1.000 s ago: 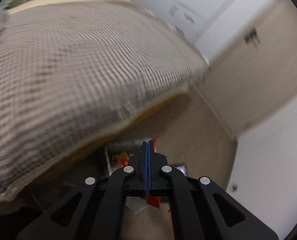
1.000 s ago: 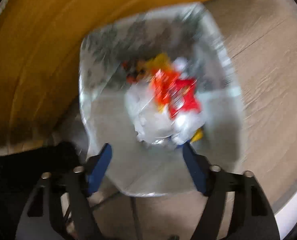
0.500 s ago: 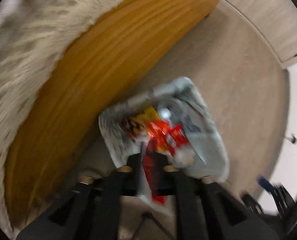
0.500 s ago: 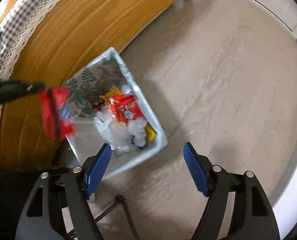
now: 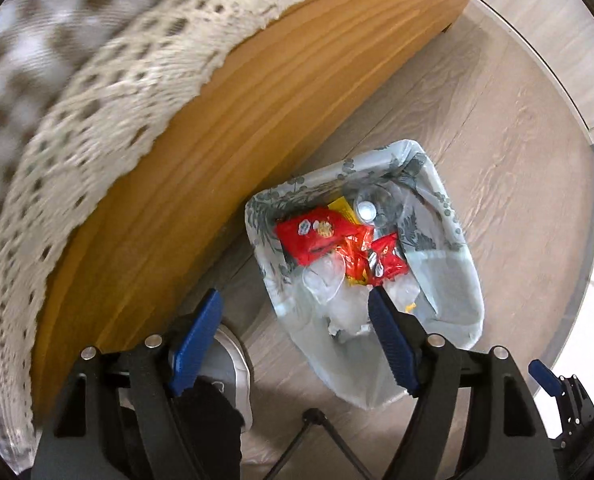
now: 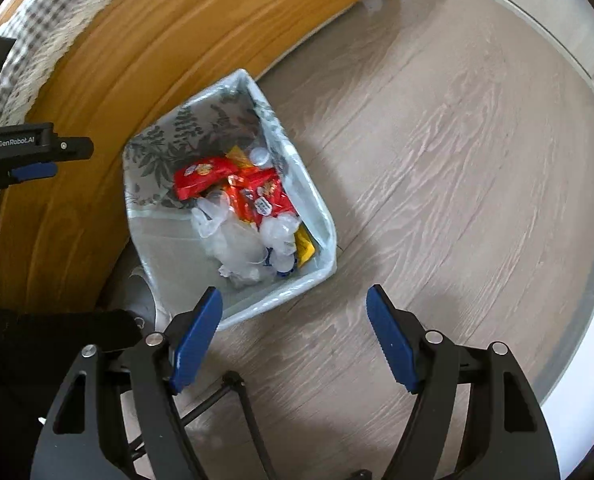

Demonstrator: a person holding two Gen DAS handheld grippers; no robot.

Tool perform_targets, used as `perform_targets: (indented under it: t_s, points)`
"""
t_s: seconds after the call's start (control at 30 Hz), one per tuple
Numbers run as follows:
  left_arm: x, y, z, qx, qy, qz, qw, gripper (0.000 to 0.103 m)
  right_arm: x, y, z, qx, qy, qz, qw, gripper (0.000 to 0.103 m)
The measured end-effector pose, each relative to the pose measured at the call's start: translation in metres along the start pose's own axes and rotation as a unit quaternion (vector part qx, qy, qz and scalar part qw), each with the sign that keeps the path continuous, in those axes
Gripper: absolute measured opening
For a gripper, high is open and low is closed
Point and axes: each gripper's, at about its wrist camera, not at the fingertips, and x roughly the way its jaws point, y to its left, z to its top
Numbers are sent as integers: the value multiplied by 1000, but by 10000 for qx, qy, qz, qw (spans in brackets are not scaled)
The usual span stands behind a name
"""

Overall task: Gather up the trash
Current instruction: 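Move both tools from the bin back over the bed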

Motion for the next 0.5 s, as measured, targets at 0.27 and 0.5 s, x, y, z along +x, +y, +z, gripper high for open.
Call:
perform_targets:
  t_s: [0.27,0.5]
  points:
    - [-45,-6,-32,99,-342,-491,9982,73,-27,14,2,-176,-138,-332,9992,71]
    - [-144,47,-78,-691,-1469,-1643,9730,73,-79,44,19,-410,-718,-577,9949,71]
